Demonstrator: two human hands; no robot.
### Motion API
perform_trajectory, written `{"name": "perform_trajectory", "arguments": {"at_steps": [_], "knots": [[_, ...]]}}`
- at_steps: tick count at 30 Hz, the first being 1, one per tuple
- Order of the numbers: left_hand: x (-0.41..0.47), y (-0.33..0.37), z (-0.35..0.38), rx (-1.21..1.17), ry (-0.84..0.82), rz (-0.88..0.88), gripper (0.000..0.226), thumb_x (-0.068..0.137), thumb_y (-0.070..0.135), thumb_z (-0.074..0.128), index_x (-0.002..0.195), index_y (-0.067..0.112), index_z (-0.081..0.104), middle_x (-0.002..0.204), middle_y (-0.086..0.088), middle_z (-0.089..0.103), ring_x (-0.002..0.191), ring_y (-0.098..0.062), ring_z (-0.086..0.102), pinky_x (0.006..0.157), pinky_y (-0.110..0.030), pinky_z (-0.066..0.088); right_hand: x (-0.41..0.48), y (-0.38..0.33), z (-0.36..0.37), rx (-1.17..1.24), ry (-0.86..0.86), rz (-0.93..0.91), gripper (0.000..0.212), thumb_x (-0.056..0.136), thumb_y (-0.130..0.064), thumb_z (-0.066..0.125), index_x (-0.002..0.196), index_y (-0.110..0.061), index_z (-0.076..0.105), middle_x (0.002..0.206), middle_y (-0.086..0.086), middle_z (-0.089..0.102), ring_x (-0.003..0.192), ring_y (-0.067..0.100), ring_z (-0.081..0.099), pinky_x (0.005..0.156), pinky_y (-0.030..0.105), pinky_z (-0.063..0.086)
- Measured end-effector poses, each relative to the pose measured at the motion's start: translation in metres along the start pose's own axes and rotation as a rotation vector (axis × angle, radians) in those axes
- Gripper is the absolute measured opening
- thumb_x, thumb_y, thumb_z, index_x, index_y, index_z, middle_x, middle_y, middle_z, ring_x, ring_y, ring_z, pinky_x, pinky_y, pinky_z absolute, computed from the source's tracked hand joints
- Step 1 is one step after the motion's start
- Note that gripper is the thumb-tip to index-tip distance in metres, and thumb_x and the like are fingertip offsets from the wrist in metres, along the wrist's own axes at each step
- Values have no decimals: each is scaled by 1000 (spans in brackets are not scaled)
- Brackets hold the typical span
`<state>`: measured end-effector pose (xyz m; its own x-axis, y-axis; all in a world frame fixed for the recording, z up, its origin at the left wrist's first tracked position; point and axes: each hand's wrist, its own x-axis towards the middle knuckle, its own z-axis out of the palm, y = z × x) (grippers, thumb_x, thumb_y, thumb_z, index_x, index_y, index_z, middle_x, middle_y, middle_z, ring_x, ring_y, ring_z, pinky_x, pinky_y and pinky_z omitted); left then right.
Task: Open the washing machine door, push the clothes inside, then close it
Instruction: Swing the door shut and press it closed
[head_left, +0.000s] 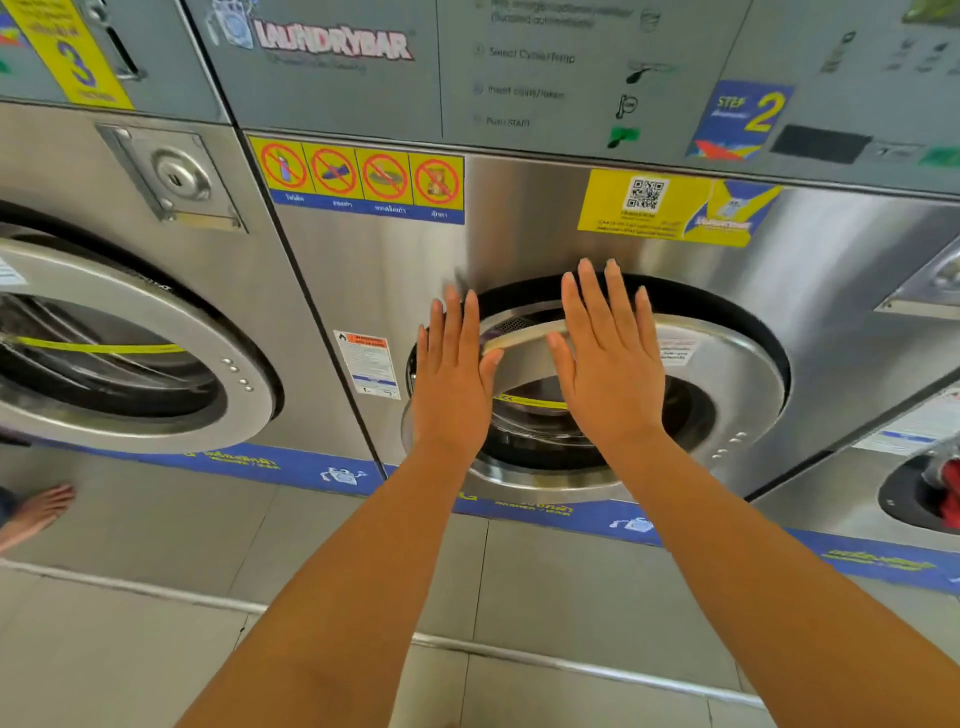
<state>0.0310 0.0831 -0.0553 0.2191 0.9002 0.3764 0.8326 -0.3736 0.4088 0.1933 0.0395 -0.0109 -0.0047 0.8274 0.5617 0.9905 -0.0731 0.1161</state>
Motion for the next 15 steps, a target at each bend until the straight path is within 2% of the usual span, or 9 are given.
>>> {"name": "perform_trajectory", "arguments": {"at_steps": [6, 10, 15], "knots": [[24, 3, 17, 87, 66, -118, 65, 97, 49, -1, 153, 15, -4, 163, -10, 2, 151, -27, 2, 122, -43, 8, 16, 4, 19, -51, 72, -11, 53, 105, -36, 23, 154, -15, 18, 161, 8, 18, 149, 26, 12, 121, 44, 10], [28, 4, 29, 62, 99, -169, 62, 100, 46, 10, 152, 16, -3, 163, -12, 6, 150, -29, 6, 122, -45, 11, 23, 10, 34, -119, 122, -35, 54, 105, -37, 26, 154, -16, 14, 161, 8, 12, 148, 26, 7, 120, 44, 13], [33, 5, 35, 73, 97, -223, 62, 98, 49, 4, 150, 20, -13, 163, -9, 2, 151, -28, 3, 122, -46, 9, 26, 15, 46, -180, 200, -49, 54, 104, -39, 32, 153, -19, 22, 158, 7, 14, 145, 26, 14, 118, 45, 22]]}}
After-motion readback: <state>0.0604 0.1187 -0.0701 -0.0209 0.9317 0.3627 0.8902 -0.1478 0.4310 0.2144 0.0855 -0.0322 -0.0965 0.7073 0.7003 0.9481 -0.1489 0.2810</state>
